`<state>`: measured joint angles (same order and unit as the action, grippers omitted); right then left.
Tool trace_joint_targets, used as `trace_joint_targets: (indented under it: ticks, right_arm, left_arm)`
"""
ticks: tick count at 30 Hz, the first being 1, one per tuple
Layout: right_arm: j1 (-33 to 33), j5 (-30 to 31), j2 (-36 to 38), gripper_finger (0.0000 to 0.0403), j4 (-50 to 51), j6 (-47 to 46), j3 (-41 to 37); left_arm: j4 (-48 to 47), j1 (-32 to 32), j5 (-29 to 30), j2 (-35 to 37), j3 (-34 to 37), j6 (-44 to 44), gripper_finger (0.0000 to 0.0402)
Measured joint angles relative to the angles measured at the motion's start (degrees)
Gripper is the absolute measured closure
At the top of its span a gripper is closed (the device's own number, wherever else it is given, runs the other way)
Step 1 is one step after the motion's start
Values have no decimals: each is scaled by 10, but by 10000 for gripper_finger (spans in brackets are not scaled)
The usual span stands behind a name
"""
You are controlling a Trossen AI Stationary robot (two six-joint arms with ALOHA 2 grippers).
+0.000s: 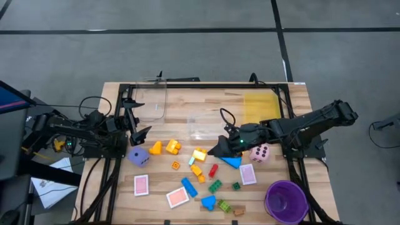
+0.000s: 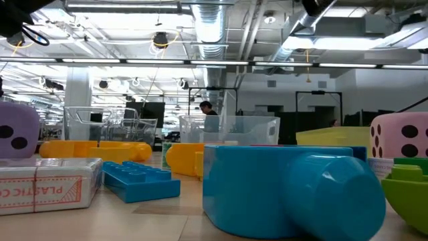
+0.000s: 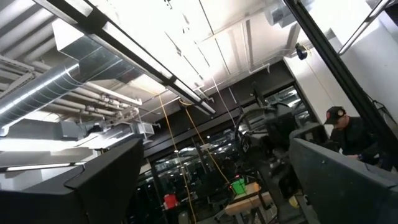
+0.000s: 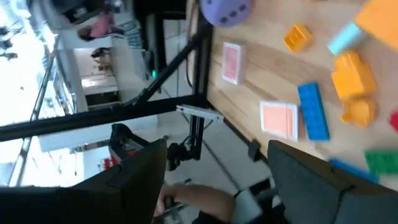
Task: Pick & Place Toys
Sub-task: Put the pink die into the top transparent bin
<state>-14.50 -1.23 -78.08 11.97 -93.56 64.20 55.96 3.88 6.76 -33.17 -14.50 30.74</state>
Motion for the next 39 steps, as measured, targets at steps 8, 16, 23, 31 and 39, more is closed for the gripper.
trace_joint_targets:
  ticks: [8, 16, 23, 31, 39]
  right_arm:
    - [32, -109, 0, 132, 17, -40, 0]
    - [48, -159, 0, 132, -2, -89, 0]
    - [56, -157, 0, 132, -12, 2, 0]
    - [57, -154, 0, 132, -17, -23, 0]
    - [61, -153, 0, 132, -15, -37, 0]
  left_arm:
    - [-1, 0, 0, 0, 0, -1, 2]
    - [-2, 0, 0, 0, 0, -2, 2]
    - [-2, 0, 0, 0, 0, -2, 2]
    - [-2, 0, 0, 0, 0, -2, 7]
    - [-2, 0, 0, 0, 0, -2, 20]
